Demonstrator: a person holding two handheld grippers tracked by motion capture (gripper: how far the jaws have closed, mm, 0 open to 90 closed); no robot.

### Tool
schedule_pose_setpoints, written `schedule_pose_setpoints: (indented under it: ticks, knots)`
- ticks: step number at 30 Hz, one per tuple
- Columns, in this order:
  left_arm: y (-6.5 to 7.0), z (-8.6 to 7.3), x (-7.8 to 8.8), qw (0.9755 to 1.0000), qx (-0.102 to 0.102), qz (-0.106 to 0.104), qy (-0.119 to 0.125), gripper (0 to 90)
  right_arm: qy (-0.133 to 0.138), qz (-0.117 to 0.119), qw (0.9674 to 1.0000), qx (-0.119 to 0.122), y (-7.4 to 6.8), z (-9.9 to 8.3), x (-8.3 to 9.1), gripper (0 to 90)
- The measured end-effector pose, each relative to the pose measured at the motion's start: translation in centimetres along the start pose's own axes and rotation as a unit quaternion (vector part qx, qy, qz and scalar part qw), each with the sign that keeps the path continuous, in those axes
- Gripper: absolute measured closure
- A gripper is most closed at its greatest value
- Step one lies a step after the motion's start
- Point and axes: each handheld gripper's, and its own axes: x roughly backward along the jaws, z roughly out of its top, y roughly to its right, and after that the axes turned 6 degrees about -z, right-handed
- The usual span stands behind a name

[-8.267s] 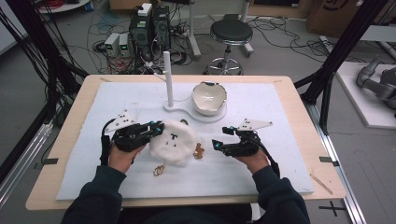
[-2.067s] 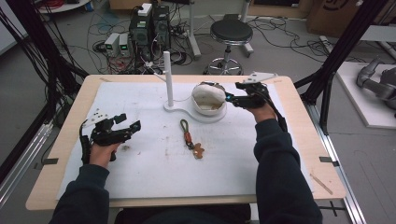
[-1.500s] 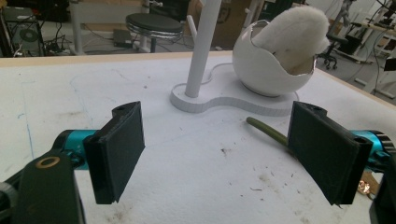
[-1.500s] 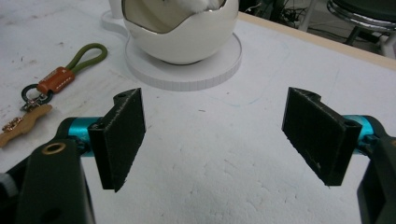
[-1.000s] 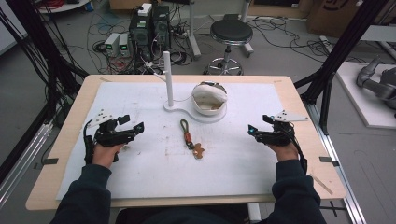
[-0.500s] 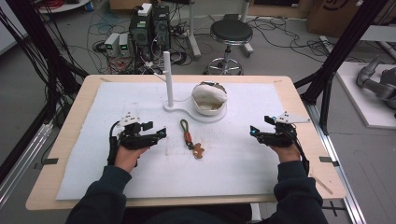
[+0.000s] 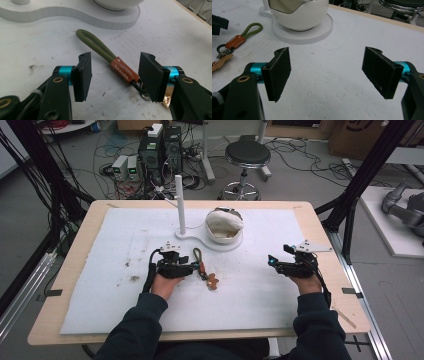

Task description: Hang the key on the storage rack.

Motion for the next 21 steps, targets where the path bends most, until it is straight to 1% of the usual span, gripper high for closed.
schedule_pose_setpoints:
  ticks: [1,2,3,4,5,6,7,8,9,10,11,12,13,14,16,17,18,19,20,21]
  knots:
    - [0.1,0.1,-0.4,1.0,0.0,0.0,-0.005,39.7,0.0,-0.001,1.0,0.001,0.1,0.0,0.0,23.7]
    - [0.2,0.1,-0.8,1.0,0.001,0.001,-0.007,39.7,0.0,-0.001,1.0,0.001,0.1,0.0,0.0,23.7]
    - [0.2,0.1,-1.2,0.9999,0.002,0.003,-0.01,37.7,0.0,-0.002,1.0,0.0,0.2,-0.1,0.0,24.3]
    - [0.3,0.1,-1.5,0.9998,0.0,0.009,-0.017,37.7,0.0,-0.002,1.0,0.0,0.2,-0.1,0.0,24.3]
    - [0.4,0.0,-2.1,0.9992,-0.011,0.025,-0.028,31.9,0.0,-0.003,1.0,0.0,0.2,-0.1,0.0,24.7]
    - [0.5,0.1,-2.2,0.999,-0.017,0.027,-0.03,30.1,0.001,-0.003,1.0,-0.001,0.2,-0.1,0.0,24.7]
    - [0.5,0.1,-2.2,0.999,-0.017,0.027,-0.03,29.0,0.001,-0.003,1.0,-0.001,0.2,-0.1,0.0,24.7]
    - [0.6,0.1,-2.3,0.9988,-0.022,0.029,-0.033,27.7,0.002,-0.004,1.0,0.0,0.2,-0.1,0.0,24.7]
    - [0.9,0.2,-2.5,0.9971,-0.045,0.038,-0.047,27.3,0.001,-0.004,1.0,0.0,0.2,-0.1,0.0,24.7]
    - [0.9,0.2,-2.5,0.9971,-0.045,0.038,-0.047,29.4,0.0,-0.004,1.0,0.0,0.2,-0.1,0.0,24.7]
    - [1.1,0.2,-2.5,0.9936,-0.08,0.052,-0.061,34.2,0.0,-0.005,1.0,0.0,0.2,-0.1,0.0,24.7]
    - [1.0,0.3,-2.4,0.993,-0.084,0.054,-0.062,38.8,0.0,-0.005,1.0,0.001,0.2,-0.1,-0.1,24.7]
    - [0.9,0.4,-2.2,0.993,-0.085,0.05,-0.065,47.0,0.002,-0.005,1.0,0.002,0.2,-0.1,0.0,24.7]
    - [0.9,0.4,-2.2,0.993,-0.085,0.05,-0.065,57.0,0.002,-0.005,1.0,0.002,0.2,-0.1,0.0,24.7]
    - [0.6,0.4,-1.9,0.9938,-0.078,0.036,-0.069,60.4,0.002,-0.007,1.0,-0.001,0.3,-0.1,0.0,24.7]
    - [0.4,0.5,-1.8,0.9949,-0.072,0.027,-0.065,62.7,0.002,-0.008,1.0,-0.002,0.3,-0.1,0.1,24.7]
    - [0.4,0.5,-1.8,0.9949,-0.072,0.027,-0.065,66.0,0.002,-0.008,1.0,-0.002,0.3,-0.1,0.1,24.7]
    - [0.3,0.5,-1.7,0.9957,-0.067,0.017,-0.062,66.0,0.003,-0.008,1.0,-0.001,0.3,-0.1,0.1,24.7]
    - [0.1,0.5,-1.5,0.996,-0.063,0.004,-0.063,75.1,0.002,-0.009,1.0,-0.003,0.4,-0.2,0.1,24.7]
    - [0.0,0.5,-1.0,0.9946,-0.074,-0.009,-0.072,76.3,0.003,-0.01,0.9999,-0.003,0.4,-0.2,0.2,24.8]
